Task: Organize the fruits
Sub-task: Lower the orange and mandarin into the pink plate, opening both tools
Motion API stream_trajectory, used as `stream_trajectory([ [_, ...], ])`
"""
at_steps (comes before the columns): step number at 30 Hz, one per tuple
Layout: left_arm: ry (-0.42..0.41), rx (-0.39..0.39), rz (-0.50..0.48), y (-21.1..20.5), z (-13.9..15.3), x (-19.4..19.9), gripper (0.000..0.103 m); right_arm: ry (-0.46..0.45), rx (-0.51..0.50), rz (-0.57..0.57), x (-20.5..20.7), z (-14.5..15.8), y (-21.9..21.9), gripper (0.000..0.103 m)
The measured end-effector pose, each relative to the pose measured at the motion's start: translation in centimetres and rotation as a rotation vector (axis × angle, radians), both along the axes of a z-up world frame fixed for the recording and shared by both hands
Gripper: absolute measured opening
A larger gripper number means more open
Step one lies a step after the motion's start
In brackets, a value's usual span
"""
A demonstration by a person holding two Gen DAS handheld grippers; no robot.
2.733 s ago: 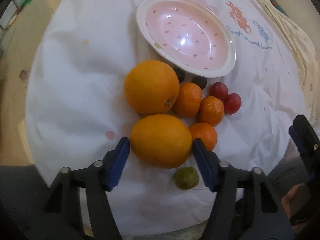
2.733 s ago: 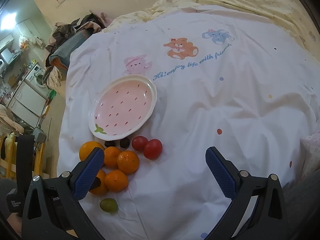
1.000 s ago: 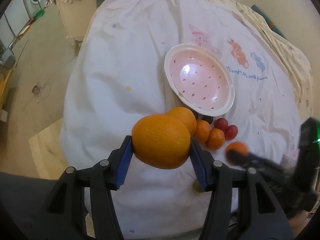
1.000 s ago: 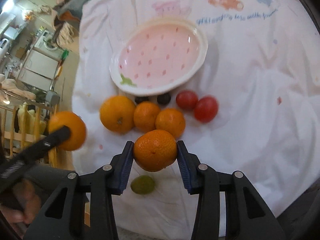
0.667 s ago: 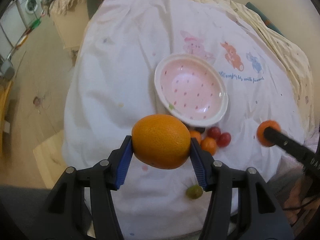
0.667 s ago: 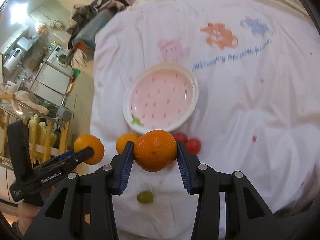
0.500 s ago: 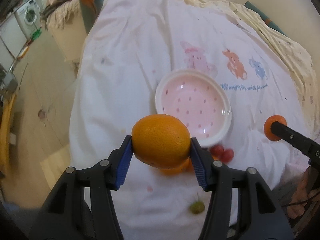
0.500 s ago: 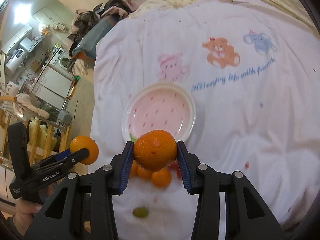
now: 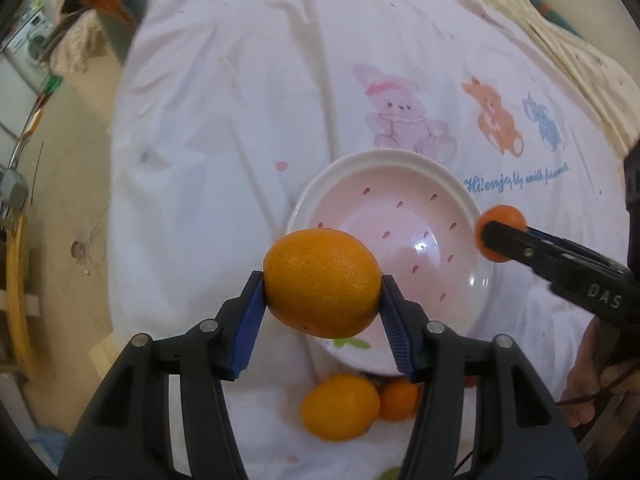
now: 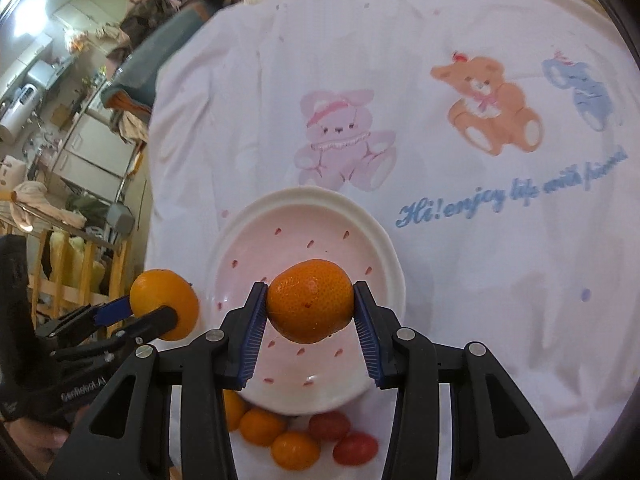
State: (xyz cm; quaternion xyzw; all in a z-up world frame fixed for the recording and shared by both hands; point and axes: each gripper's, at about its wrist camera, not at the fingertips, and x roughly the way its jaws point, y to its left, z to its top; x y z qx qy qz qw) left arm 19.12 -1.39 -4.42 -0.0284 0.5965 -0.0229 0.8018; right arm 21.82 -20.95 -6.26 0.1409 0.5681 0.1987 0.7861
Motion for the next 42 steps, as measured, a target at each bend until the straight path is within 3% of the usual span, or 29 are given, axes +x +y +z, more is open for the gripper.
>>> stream_trajectory([
  [12, -0.001, 0.010, -0.023, -1.9, -2.4, 3.6, 0.052, 0.076, -0.006, -0.030, 2.9, -4.1, 0.1, 0.045],
  [27, 0.002, -0.010, -0.025, -1.8, -3.6, 4.0, 0.054, 0.076, 0.003, -0.055, 2.9, -4.1, -0.9, 0.047],
  [38, -0.007, 0.022, -0.056, -2.4, -4.1, 3.7, 0.057, 0.065, 0.019, -0.069, 3.0, -3.6, -1.3, 0.047],
  [40, -0.004, 0.024, -0.057, -2.5, -4.1, 3.8, 0.062, 0.061, 0.016, -0.069, 3.0, -3.5, -1.3, 0.047],
  [42, -0.025, 0.033, -0.052, -2.5, -3.7, 3.7, 0.089, 0.058, 0.017, -0.070, 3.0, -3.3, -1.4, 0.047],
])
